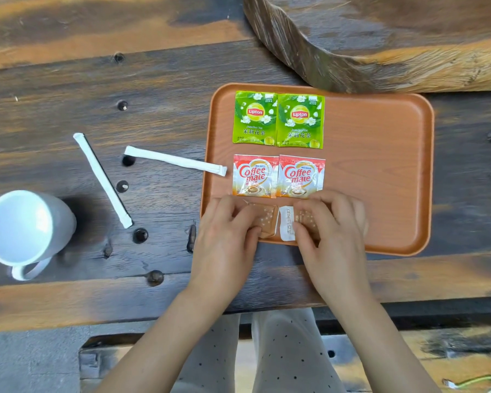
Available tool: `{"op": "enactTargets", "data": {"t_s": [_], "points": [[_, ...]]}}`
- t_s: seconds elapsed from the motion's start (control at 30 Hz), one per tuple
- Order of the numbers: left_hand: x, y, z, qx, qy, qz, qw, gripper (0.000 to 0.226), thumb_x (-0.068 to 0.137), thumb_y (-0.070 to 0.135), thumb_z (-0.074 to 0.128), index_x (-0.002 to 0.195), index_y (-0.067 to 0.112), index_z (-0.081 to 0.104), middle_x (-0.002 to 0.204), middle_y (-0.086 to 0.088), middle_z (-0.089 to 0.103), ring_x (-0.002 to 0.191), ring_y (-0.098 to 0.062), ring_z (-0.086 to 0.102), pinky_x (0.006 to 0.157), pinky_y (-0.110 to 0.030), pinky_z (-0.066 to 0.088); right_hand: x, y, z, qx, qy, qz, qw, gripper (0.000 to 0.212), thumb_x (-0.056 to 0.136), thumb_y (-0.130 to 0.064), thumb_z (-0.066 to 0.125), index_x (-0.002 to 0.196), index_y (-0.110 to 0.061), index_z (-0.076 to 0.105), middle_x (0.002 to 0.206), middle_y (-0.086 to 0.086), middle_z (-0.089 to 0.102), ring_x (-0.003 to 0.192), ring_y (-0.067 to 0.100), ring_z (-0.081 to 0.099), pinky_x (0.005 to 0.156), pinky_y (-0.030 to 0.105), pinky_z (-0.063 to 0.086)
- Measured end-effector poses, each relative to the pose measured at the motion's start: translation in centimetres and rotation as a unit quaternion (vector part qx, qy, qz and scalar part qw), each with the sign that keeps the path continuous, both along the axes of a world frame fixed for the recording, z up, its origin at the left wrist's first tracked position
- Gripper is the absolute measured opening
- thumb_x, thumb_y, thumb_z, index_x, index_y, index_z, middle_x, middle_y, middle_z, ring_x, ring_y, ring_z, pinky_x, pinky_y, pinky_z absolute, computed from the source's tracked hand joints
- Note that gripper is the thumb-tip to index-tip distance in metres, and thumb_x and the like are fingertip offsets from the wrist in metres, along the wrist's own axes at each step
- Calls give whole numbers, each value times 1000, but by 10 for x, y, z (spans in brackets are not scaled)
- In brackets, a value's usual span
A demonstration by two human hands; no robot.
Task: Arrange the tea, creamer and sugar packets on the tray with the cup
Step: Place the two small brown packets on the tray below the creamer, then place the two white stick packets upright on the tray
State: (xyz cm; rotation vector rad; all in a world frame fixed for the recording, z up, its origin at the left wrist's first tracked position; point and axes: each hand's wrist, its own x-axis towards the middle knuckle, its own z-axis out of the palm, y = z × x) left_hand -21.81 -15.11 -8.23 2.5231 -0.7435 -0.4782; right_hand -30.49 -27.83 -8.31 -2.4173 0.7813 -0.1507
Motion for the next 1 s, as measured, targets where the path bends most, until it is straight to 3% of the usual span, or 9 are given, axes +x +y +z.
{"op": "enactTargets", "data": {"t_s": [0.1, 0.23, 0.73, 0.87, 1.0], "points": [[2, -1, 0, 2, 4, 0, 1000, 17, 77, 17, 61, 93, 15, 65, 89, -5, 56, 90, -17, 42, 76, -28, 38, -1, 1, -1, 8, -4, 11, 1000, 23, 78, -16, 65, 101, -16, 64, 105, 4, 58, 101, 20, 41, 87, 33, 36], [3, -3, 2, -2, 2, -4, 1000, 30, 75, 17, 64, 105, 21, 63, 89, -3, 54, 89, -15, 40, 74, -25, 36, 0, 2, -5, 20, 8, 25, 999, 19, 80, -20, 63, 98, -16, 63, 101, 4, 57, 97, 20, 41, 84, 38, 42], [9, 2, 5, -12, 6, -13, 1000, 34, 76, 18, 65, 110, 24, 62, 90, -3, 53, 92, -19, 45, 80, -28, 42, 1, 2, -9, 11, 28, 44, 999, 30, 75, -26, 72, 103, -16, 63, 102, 3, 56, 98, 18, 40, 88, 30, 37], [25, 15, 15, -75, 32, 87, 993, 25, 78, 13, 64, 102, 20, 67, 89, 3, 50, 90, -14, 47, 82, -18, 35, 11, 2, 4, 29, 32, 66, 997, 28, 77, -26, 70, 101, -15, 62, 103, 2, 55, 98, 19, 40, 86, 31, 38], [61, 47, 23, -77, 13, 255, 964, 25, 79, 4, 60, 101, 14, 66, 95, 0, 48, 93, -29, 56, 89, -31, 43, 45, 12, 19, 35, 0, 103, 994, 22, 80, -26, 61, 99, -14, 62, 99, 3, 58, 96, 21, 44, 86, 35, 39]]}}
